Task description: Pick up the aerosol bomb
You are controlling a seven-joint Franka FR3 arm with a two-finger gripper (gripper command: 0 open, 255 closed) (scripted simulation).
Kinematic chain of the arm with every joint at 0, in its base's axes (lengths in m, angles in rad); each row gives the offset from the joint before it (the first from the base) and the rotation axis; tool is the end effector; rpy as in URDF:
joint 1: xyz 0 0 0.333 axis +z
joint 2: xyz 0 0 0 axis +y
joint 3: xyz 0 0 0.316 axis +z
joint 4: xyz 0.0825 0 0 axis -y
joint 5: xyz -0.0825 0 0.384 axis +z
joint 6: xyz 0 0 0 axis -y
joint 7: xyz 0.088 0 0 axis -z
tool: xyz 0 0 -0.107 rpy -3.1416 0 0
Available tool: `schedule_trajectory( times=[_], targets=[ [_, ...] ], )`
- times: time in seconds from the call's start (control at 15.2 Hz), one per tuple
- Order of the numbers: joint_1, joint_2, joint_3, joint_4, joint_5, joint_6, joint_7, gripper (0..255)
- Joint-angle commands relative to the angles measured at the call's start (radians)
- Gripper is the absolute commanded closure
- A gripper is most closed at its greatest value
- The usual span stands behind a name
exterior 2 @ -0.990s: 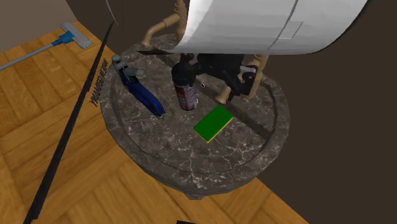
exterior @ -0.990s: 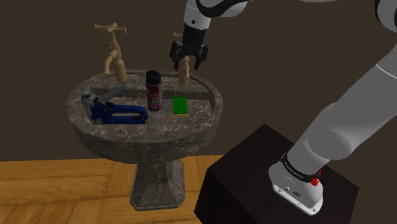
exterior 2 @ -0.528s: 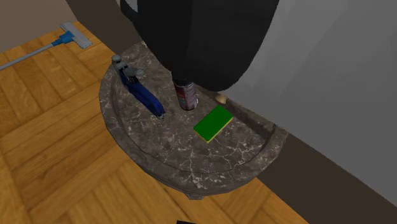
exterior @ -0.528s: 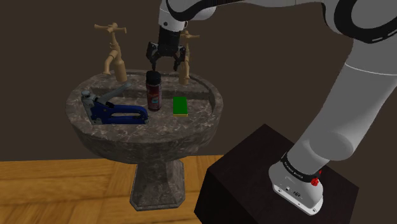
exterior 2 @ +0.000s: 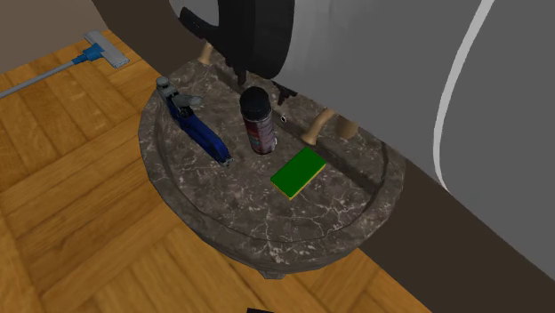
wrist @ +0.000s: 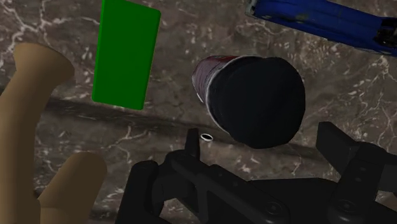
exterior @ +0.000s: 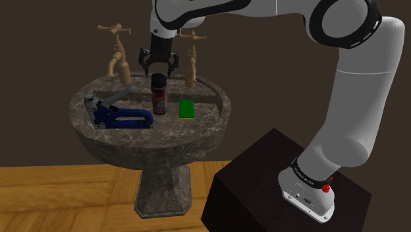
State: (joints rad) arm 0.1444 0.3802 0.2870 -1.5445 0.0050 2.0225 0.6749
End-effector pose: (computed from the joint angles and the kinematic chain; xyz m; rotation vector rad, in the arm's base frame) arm 0.6272 0.2607 0.4512 -2.9619 0.4036 -0.0583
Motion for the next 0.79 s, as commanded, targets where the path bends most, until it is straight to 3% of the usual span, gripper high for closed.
schedule_trajectory(
  times=[0.0, 0.26, 0.33, 0.73],
  targets=[
    [0.001, 0.006, -0.001, -0.017, -0.001, 0.024, 0.0, 0],
    [0.001, 0.014, -0.002, -0.041, -0.003, 0.055, -0.001, 0],
    [0.0, 0.013, -0.002, -0.043, -0.003, 0.056, -0.001, 255],
    [0.0, 0.013, -0.002, -0.043, -0.003, 0.055, -0.001, 255]
  ],
)
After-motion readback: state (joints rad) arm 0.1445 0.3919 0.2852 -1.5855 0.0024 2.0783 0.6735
